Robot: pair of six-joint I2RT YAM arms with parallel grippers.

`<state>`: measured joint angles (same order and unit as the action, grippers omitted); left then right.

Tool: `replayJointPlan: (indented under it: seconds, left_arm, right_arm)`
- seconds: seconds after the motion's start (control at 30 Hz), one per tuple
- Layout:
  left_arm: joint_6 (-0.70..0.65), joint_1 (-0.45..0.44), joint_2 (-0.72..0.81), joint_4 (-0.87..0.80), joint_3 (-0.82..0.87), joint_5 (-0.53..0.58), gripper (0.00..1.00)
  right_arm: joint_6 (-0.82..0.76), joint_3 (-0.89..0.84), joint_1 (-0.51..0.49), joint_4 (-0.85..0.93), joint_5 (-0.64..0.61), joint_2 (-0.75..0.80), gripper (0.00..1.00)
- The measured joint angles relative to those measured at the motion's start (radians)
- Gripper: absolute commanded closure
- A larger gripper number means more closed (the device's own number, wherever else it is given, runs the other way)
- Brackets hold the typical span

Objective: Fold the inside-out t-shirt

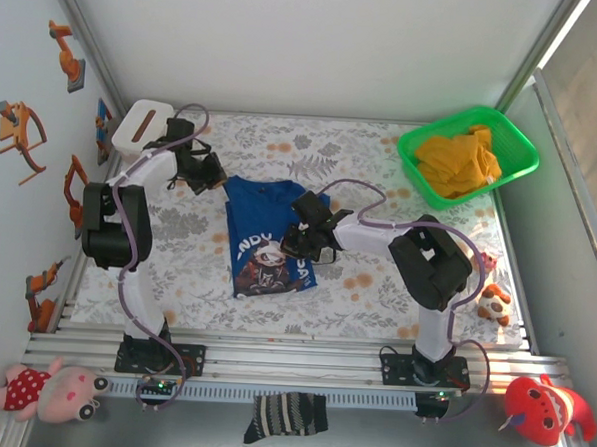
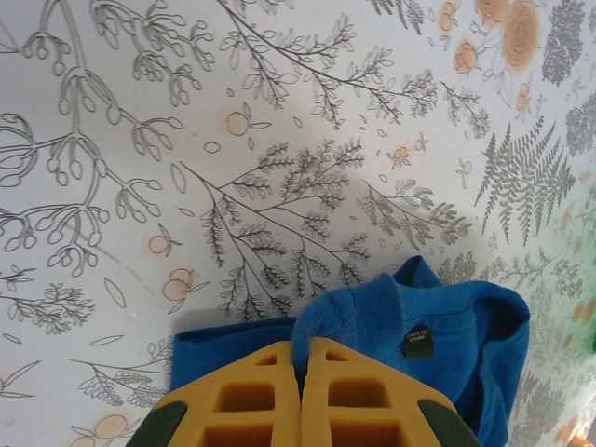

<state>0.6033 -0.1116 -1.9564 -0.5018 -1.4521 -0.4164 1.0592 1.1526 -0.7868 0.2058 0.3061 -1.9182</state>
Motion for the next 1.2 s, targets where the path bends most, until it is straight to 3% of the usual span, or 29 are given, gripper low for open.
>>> replayJointPlan:
  seconds: [0.07,0.2,0.23,0.3,0.37,0.43,0.7,0.87,1.03,1.13,1.2]
  left_arm:
    - [0.0,0.008,-0.013,0.001,0.0,0.001,1.0]
    - [-0.001,0.029,-0.07,0.002,-0.001,0.012,0.99]
    - [-0.001,0.035,-0.087,0.0,-0.003,0.015,0.88]
    - [-0.007,0.05,-0.124,-0.002,-0.013,0.024,0.53]
    - [-0.007,0.068,-0.145,-0.001,-0.021,0.023,0.37]
    - [-0.01,0.076,-0.14,-0.001,-0.036,0.016,0.31]
    - [0.009,0.082,0.073,0.013,0.099,0.033,0.29]
    - [0.02,-0.014,0.224,0.013,0.227,0.034,0.3]
    - [0.022,-0.12,0.24,0.007,0.295,0.056,0.31]
    - [0.029,-0.161,0.236,-0.001,0.318,0.083,0.33]
    - [0.035,-0.184,0.23,0.0,0.327,0.104,0.36]
  right_arm:
    - [-0.001,0.0,0.0,-0.006,0.004,0.0,1.0]
    - [-0.027,0.006,0.0,-0.013,0.062,0.0,0.76]
    - [-0.04,0.014,0.0,-0.012,0.081,-0.001,0.73]
    - [-0.084,0.053,0.0,0.004,0.121,-0.001,0.67]
    - [-0.124,0.103,0.002,0.022,0.141,0.003,0.67]
    - [-0.165,0.139,0.008,0.049,0.146,0.024,0.67]
    - [-0.278,0.1,0.107,0.181,0.081,0.212,0.6]
    - [-0.328,0.018,0.107,0.229,0.067,0.224,0.57]
    - [-0.335,-0.1,0.089,0.24,0.068,0.22,0.57]
    - [-0.329,-0.133,0.059,0.231,0.068,0.206,0.69]
    - [-0.317,-0.139,0.031,0.218,0.066,0.19,0.91]
